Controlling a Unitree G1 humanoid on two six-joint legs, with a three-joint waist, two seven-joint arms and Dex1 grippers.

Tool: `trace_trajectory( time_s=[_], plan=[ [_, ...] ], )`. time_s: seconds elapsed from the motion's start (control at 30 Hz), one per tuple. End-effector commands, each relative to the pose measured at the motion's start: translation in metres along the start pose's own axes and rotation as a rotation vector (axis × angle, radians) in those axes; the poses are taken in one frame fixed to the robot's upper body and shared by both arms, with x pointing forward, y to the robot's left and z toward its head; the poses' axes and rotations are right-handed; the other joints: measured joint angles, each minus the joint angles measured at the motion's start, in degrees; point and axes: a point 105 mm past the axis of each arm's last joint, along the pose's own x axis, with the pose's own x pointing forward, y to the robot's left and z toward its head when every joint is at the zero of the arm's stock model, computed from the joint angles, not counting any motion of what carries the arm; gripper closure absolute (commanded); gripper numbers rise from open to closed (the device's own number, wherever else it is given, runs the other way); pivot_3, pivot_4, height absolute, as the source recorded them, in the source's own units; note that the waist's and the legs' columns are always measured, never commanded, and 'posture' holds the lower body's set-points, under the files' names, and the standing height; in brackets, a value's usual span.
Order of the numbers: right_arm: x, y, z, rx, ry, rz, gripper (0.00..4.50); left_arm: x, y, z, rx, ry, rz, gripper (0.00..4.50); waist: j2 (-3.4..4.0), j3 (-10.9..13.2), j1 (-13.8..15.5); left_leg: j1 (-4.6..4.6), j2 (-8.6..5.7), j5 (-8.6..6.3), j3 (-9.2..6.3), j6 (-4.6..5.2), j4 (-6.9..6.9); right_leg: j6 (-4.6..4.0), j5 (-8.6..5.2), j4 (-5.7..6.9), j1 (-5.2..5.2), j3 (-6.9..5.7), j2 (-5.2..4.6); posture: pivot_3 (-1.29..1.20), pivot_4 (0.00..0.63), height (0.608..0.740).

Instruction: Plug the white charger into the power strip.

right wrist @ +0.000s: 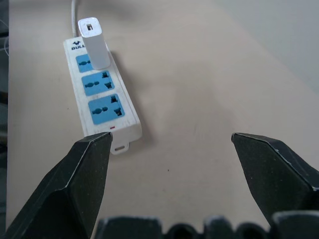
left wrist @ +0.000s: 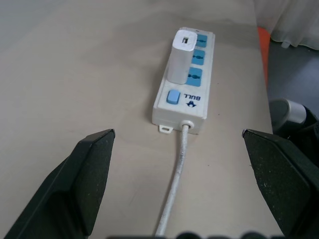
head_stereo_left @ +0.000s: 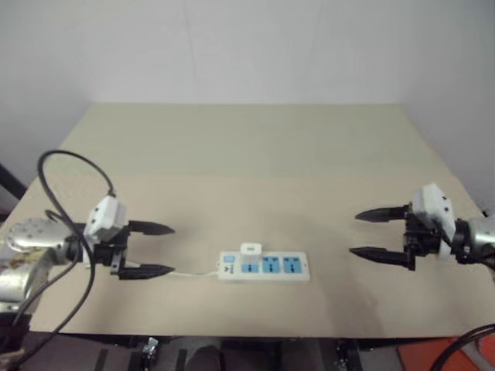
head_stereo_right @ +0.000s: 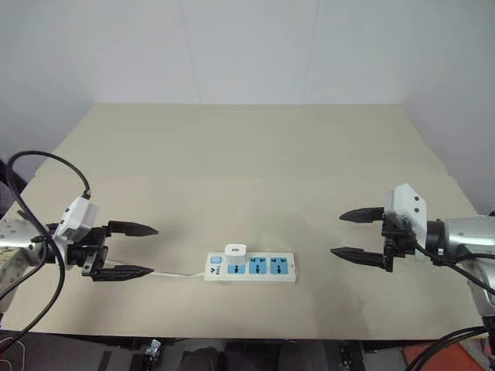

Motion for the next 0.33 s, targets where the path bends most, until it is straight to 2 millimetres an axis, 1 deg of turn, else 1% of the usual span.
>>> trace_trajectory(
  time_s=[0.03, 0.2, 0.33],
  plan=[
    [-0.0069, -0.0011, 0.0109, -0.035, -0.003, -0.024, 0.0, -0.0023, -0.002, 0.0093, 0.027, -0.012, 0.012, 0.01, -0.02, 0.0, 0.0, -0.01, 0.0, 0.0, 0.0, 0.0, 0.0, 0.0, 0.0, -0.01, 0.0, 0.0, 0.01, 0.0, 0.15, 0.74],
    [-0.0044, 0.0051, 0.0112, -0.032, -0.002, 0.015, 0.0, -0.0006, -0.003, 0.0112, 0.026, -0.012, 0.006, 0.01, -0.02, 0.0, 0.0, -0.02, -0.01, 0.0, 0.0, -0.01, 0.0, 0.0, 0.0, -0.01, -0.01, 0.0, 0.0, 0.0, 0.15, 0.74],
    [-0.0035, 0.0059, 0.0099, -0.027, 0.001, 0.018, 0.0, -0.0004, -0.0018, 0.012, 0.028, -0.008, 0.004, 0.01, -0.02, 0.0, 0.0, -0.01, -0.01, 0.01, 0.0, -0.01, 0.0, -0.01, 0.0, 0.01, -0.01, 0.0, 0.01, 0.0, 0.15, 0.74]
  ],
)
